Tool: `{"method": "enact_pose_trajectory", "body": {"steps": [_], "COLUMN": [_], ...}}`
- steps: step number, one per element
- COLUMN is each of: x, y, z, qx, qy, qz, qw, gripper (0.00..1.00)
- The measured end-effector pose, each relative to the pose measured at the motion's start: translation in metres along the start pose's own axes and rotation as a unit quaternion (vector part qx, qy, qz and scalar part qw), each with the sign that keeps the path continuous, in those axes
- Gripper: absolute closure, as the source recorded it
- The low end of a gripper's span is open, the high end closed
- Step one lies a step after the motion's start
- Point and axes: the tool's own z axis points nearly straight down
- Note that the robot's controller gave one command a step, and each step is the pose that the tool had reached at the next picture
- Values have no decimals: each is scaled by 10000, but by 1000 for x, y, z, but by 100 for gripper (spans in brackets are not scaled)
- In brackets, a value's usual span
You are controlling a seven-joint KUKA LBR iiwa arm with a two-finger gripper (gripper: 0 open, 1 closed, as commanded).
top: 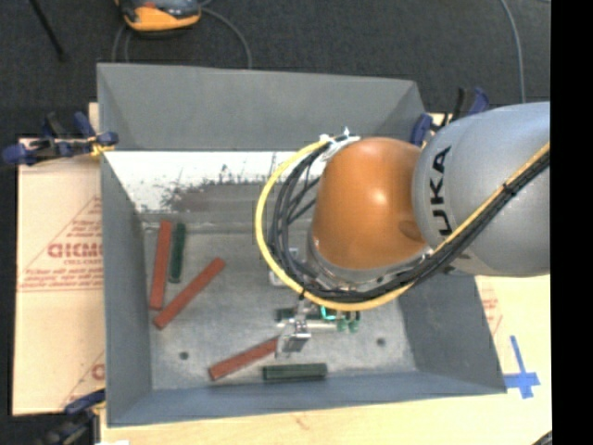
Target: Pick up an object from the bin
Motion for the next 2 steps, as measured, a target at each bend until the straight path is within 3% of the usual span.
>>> {"method": "enact_pose_trajectory", "body": {"steps": [1,2], "x": [-2,5], "y": [0,-5], "z": [-4,113], "qx": [-5,-27], "qy": [-40,-7], "qz": [16,82], "qw": [10000,10000], "gripper": [0,100]}}
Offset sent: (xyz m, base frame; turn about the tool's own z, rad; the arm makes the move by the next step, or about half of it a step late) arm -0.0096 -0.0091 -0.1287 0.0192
